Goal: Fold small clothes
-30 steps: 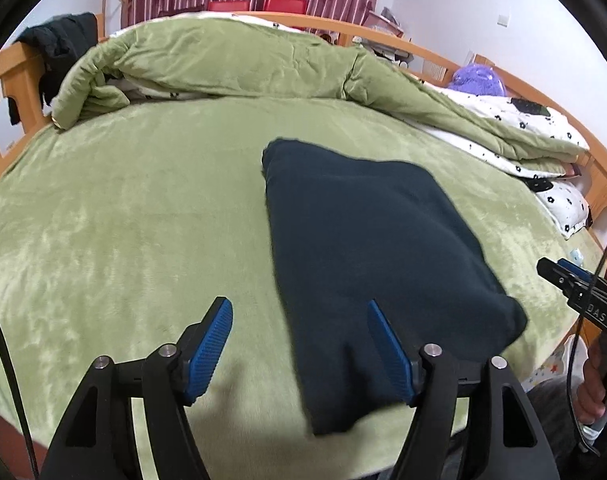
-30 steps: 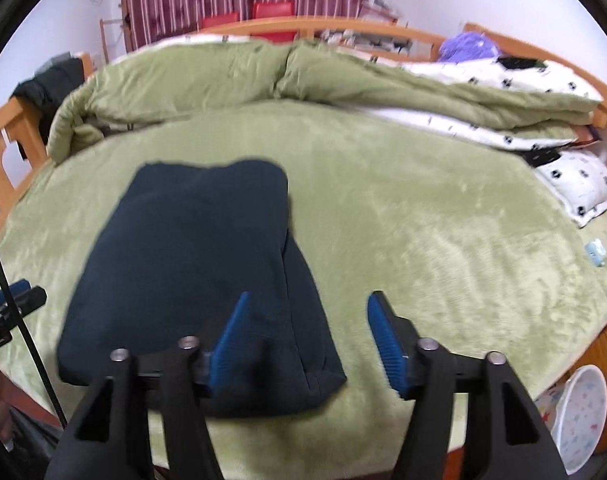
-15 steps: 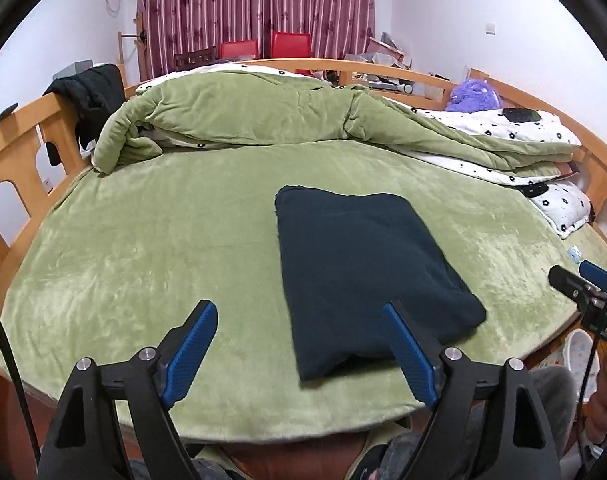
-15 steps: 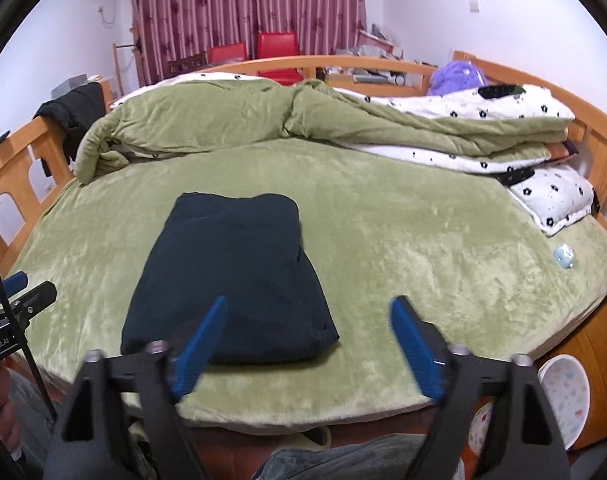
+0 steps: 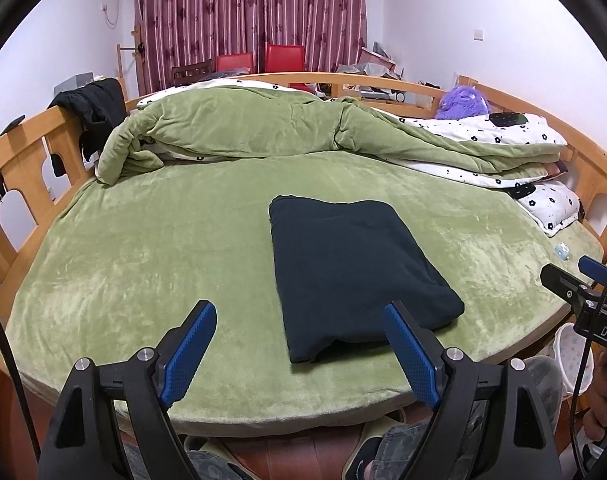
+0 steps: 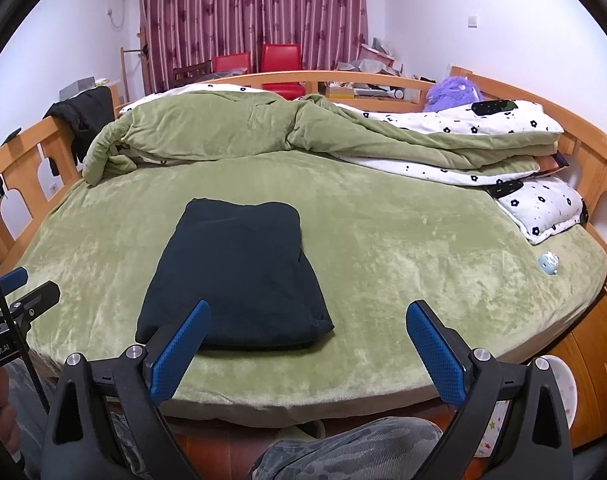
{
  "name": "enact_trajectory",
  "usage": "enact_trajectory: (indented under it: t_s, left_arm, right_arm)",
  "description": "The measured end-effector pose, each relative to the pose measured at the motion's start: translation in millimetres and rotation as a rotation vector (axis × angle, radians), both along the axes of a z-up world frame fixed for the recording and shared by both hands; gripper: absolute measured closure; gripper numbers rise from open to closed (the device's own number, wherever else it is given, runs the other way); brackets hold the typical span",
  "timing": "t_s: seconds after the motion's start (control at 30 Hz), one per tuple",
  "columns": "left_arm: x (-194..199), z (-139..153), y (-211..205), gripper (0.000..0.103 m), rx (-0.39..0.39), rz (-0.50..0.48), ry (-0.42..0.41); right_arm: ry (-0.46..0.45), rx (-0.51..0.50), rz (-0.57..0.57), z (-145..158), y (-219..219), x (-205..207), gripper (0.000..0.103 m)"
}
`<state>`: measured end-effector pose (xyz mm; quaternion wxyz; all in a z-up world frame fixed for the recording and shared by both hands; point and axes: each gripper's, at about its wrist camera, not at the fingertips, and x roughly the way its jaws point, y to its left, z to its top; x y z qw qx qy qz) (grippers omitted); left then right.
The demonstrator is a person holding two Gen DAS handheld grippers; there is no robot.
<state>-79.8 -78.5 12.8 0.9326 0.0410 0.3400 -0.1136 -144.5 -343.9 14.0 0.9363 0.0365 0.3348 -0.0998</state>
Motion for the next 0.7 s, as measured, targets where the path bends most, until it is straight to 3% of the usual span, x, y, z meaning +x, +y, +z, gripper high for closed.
enact_trajectory:
  t_s: [0.7]
  left_arm:
    - [-5.9, 5.3, -0.8, 0.018, -0.002, 0.004, 0.009]
  right_arm:
    - [0.010, 0.006, -0.016, 0.2, 0.0, -2.1, 0.006]
